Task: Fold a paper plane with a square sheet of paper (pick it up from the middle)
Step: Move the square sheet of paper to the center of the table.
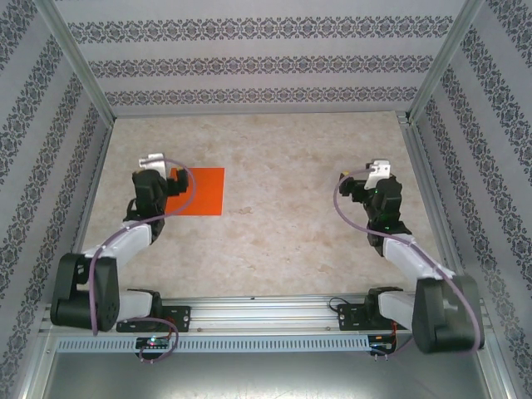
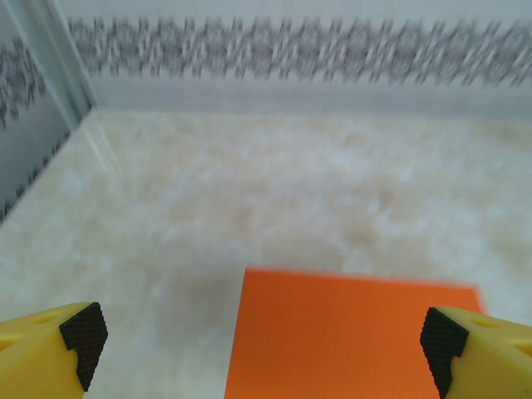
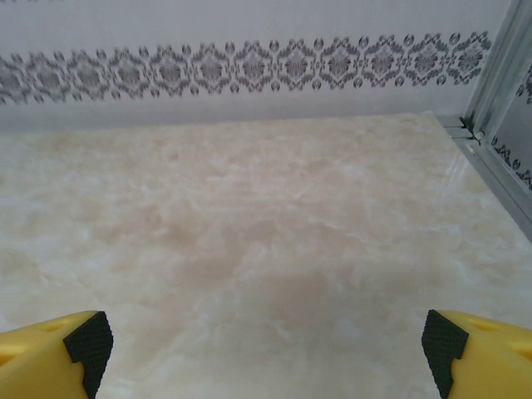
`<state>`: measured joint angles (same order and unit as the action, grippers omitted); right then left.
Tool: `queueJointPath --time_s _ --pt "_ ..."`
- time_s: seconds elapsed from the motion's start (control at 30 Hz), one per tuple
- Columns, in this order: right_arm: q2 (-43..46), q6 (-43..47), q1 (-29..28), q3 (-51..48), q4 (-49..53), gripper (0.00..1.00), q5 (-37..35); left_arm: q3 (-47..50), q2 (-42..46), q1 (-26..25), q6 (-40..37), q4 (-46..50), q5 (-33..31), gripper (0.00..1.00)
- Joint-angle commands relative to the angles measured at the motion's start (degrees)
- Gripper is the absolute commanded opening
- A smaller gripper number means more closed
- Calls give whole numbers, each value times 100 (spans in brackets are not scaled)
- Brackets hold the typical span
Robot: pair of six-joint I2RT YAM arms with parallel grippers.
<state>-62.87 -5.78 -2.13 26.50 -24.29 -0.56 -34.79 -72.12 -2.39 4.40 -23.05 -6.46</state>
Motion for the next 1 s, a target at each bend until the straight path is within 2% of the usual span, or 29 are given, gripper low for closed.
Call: queueJointPath --time_s 0.0,0.03,0.07,0.1,0.17,0.27,0.4,0.57,0.7,0.97 --pt "442 -1232 -20 569 2314 98 50 -609 169 110 841 2004 235 100" --pt "515 -1654 0 814 2898 98 103 -759 137 108 1318 2398 59 100" --pt "565 -1935 7 1040 3455 98 188 -985 55 107 2059 3074 -391 100" --pt "585 -2041 21 1124 3659 98 427 -1218 -111 171 2802 3590 -586 100" --pt "555 -2121 26 1055 3661 98 1236 -1462 -445 335 2417 3612 815 100" --pt "303 -2318 -36 1103 3779 98 2237 -1915 -1219 329 2422 3749 2291 100" --pt "-42 -2348 -258 1241 4174 98 2396 -2483 -2023 94 2360 4048 2988 100" --pt "-179 -2458 -553 1226 4279 98 2314 -3041 -2825 -175 2195 4710 2926 100" --pt "-173 -2594 -646 1144 4310 98 2209 -2961 -3038 -360 2267 4798 3030 100" --pt "11 -2789 -770 851 4512 98 2141 -2045 -2973 -914 3549 4032 3489 100"
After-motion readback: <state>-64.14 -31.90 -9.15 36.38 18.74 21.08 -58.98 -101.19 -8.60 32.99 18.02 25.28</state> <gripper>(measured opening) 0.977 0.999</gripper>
